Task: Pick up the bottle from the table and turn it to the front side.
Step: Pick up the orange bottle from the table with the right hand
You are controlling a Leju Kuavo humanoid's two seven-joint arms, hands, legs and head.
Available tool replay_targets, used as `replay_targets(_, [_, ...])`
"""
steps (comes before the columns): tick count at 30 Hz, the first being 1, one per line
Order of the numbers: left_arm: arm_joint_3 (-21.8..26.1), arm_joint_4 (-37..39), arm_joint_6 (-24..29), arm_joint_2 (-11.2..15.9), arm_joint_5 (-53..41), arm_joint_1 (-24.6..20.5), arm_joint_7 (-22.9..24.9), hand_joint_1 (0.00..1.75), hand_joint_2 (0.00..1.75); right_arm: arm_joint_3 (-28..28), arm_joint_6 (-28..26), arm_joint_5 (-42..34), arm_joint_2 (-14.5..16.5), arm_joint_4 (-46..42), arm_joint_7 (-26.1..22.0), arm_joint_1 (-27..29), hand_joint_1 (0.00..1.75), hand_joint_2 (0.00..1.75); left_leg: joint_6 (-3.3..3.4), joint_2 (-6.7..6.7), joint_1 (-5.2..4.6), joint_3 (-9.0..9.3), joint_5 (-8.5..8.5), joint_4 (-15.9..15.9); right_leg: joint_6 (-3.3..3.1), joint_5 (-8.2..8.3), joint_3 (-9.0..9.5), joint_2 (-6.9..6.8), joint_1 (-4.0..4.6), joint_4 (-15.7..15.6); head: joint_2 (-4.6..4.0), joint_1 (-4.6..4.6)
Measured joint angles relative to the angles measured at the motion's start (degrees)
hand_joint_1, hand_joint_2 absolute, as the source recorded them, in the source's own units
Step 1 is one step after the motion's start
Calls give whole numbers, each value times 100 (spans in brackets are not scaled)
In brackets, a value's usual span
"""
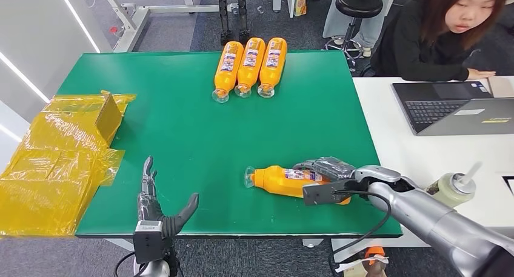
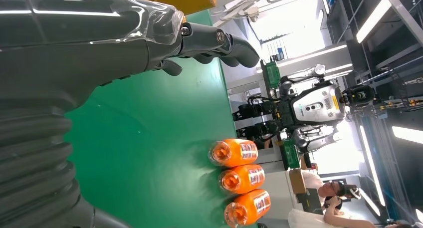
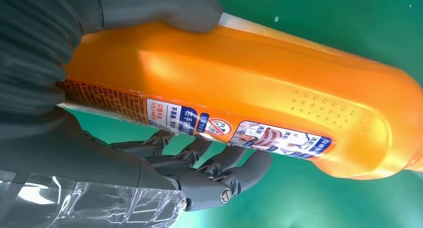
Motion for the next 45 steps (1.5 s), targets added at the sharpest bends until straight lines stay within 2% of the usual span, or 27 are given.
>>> replay_targets(6, [2,-2,-55,-6,-123,1,0,0,175,19,-232,185,144,37,14,-50,175,175,-1,-1,0,-1,1,0,0,1,0,0,0,1,0,1])
replay_targets(13, [87,-54,-255,-35,-381,46,0,0,175,-192,-818,461,331,-213,157,-55,175,175,-2,-2,0,-4,2,1,-1,1,-5,0,0,4,0,0])
replay_targets(23, [203,-128,-384,-59,-478,82,0,0,175,-757,-588,483,369,-821,402,-239,175,175,-2,-5,-1,-12,2,1,-1,0,-10,-4,-1,3,0,1])
replay_targets(30, [239,-146,-387,-61,-452,91,0,0,175,-918,-971,629,370,-910,253,-166,175,175,-2,-7,-1,-12,2,2,-1,0,-11,-5,-1,1,0,1])
replay_targets(34, [269,-146,-595,-62,-14,94,0,0,175,-1164,-1370,828,360,-1135,175,188,175,175,-2,-9,0,-12,1,1,0,-1,-13,-6,0,0,0,1])
replay_targets(40, [428,-122,-1421,-127,929,87,0,0,175,-1788,-1994,1455,336,-1768,9,1141,175,175,0,-10,0,-19,-1,0,5,-6,-15,-9,0,0,0,0])
replay_targets(45, [536,-16,-2077,-262,1400,4,16,0,175,-2214,-2236,2153,686,-2208,150,1830,175,175,0,-8,0,-19,-1,-1,5,-6,-17,-7,0,1,0,1])
